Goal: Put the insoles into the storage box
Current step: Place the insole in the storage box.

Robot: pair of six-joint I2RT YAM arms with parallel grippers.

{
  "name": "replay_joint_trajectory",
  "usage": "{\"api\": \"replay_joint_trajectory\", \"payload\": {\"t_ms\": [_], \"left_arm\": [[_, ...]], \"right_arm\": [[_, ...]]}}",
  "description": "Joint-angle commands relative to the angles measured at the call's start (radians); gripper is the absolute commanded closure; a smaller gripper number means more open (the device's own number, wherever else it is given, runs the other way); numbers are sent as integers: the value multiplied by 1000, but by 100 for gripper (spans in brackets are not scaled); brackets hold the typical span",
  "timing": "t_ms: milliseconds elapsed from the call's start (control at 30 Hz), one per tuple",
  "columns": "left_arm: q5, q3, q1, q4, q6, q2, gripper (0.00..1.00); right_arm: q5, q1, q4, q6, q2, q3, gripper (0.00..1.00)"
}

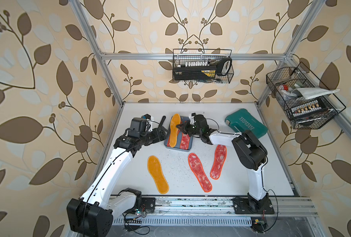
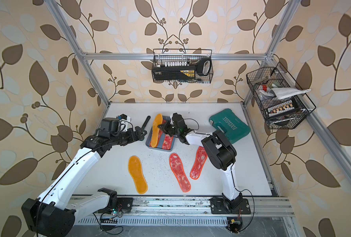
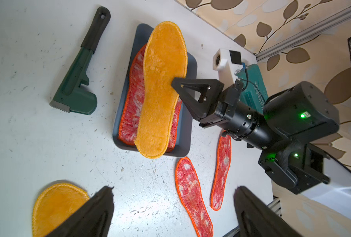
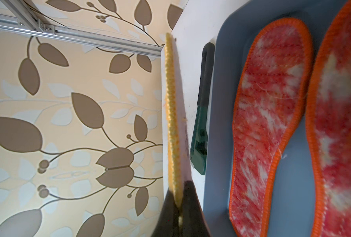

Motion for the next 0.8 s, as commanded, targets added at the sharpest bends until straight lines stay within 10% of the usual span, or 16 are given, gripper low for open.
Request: {"api": "replay_joint_trajectory", "payload": {"t_ms": [0, 767], "left_arm": [[47, -11, 9, 2, 24, -18, 5], [73, -42, 16, 1, 17, -6, 3]], "right_arm": [[4, -2, 20, 3, 53, 52, 100], [61, -5, -77, -93, 174, 106, 100]]}}
